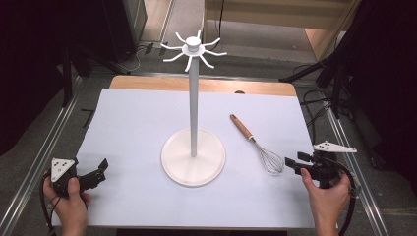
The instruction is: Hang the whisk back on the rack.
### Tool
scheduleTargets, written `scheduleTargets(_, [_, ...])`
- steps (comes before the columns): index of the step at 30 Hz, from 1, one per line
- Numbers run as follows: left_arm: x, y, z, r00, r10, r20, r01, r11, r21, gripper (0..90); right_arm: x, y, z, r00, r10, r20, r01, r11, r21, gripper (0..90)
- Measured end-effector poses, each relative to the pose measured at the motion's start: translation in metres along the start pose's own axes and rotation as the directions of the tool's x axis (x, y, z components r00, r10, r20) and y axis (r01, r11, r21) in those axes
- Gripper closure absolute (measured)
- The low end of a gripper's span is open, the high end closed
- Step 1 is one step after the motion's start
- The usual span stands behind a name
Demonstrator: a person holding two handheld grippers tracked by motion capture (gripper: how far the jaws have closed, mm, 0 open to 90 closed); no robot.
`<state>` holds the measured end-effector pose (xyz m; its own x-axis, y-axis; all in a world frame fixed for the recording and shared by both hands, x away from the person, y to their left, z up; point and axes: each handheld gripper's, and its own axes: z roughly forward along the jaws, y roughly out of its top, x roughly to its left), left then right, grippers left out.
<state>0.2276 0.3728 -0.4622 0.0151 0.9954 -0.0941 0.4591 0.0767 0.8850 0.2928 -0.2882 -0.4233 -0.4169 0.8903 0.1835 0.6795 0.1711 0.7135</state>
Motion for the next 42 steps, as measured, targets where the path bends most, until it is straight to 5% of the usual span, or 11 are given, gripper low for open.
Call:
scheduleTargets(7, [0.000,0.000,0.000,1.0000,0.001,-0.002,-0.001,1.0000,0.001,0.2,0.007,0.020,0.012,0.9986,-0.052,0.002,0.052,0.997,0.057,44.1])
scheduleTargets(14, [-0.001,0.000,0.000,1.0000,0.007,-0.001,-0.007,1.0000,0.002,0.2,0.020,0.041,0.029,0.9907,-0.133,0.030,0.127,0.981,0.146,44.4])
scheduleTargets(31, [-0.004,0.000,0.000,0.9990,0.042,-0.016,-0.042,0.9991,0.000,0.2,0.032,0.071,0.060,0.9897,-0.142,-0.021,0.142,0.961,0.238,51.3])
scheduleTargets(42, [-0.008,-0.001,0.000,0.9968,0.075,-0.029,-0.075,0.9972,0.002,0.2,0.046,0.093,0.086,0.9835,-0.174,-0.047,0.180,0.927,0.328,54.3])
